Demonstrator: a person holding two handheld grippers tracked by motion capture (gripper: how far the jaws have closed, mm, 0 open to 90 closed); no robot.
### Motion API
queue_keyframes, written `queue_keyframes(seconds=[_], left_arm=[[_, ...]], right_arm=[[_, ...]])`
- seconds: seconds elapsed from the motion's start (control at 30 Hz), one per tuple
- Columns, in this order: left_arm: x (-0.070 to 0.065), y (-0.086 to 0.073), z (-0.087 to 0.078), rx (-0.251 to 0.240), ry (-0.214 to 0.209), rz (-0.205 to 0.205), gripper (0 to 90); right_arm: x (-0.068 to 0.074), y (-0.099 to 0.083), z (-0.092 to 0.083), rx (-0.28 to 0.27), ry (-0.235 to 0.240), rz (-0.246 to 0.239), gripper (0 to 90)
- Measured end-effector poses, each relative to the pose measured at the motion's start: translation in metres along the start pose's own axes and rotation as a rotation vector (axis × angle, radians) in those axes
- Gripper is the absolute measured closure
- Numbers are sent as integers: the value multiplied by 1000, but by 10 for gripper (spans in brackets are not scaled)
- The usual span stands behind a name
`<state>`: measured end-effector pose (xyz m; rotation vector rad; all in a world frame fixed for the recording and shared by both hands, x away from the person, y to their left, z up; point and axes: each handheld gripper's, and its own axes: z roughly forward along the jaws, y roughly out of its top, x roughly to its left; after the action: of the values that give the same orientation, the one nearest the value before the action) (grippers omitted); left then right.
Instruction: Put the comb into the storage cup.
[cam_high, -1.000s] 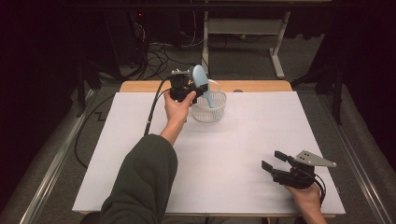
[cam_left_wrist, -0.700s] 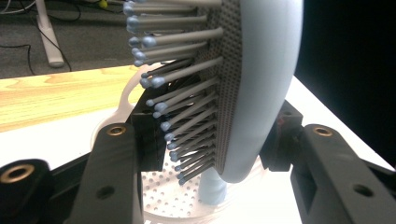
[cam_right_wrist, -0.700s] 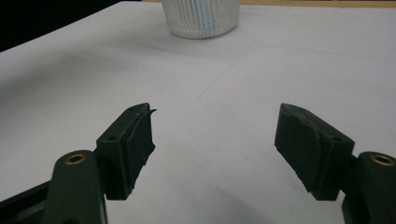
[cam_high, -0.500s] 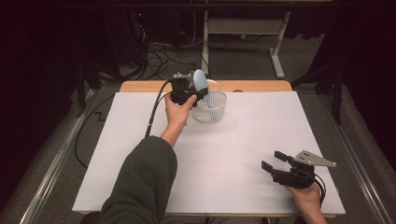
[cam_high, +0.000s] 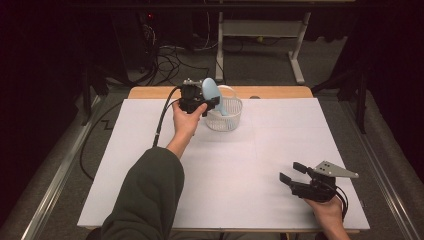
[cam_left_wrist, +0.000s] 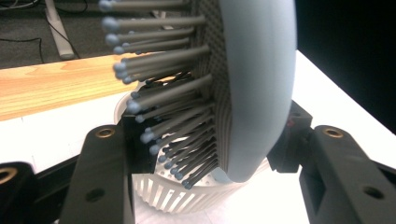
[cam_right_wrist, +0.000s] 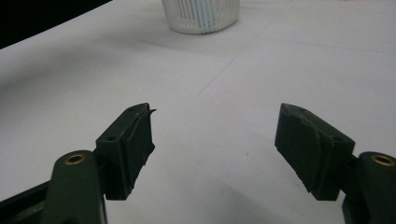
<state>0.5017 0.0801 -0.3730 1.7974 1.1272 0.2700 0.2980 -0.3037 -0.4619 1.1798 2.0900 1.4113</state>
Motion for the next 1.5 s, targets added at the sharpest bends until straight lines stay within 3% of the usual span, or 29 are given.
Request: queue_keyframes(seconds=[0.47, 0.67, 1.0, 1.13, 1.23, 1.5], left_arm=[[-1, -6, 2, 84, 15, 47, 437], [1, -11, 2, 77, 11, 30, 450], [8, -14, -6, 107, 20, 37, 400], [9, -14, -7, 117, 13, 30, 378], [10, -14, -8, 127, -16, 31, 369], [11, -13, -12, 121, -27, 37, 333]], right_arm=[[0, 0, 1, 8, 3, 7, 287], [0, 0, 1, 7, 6, 9, 287], [0, 0, 2, 12, 10, 6, 286], [0, 0, 2, 13, 9, 7, 286], [0, 0, 1, 12, 9, 7, 286], [0, 0, 1, 8, 11, 9, 285]])
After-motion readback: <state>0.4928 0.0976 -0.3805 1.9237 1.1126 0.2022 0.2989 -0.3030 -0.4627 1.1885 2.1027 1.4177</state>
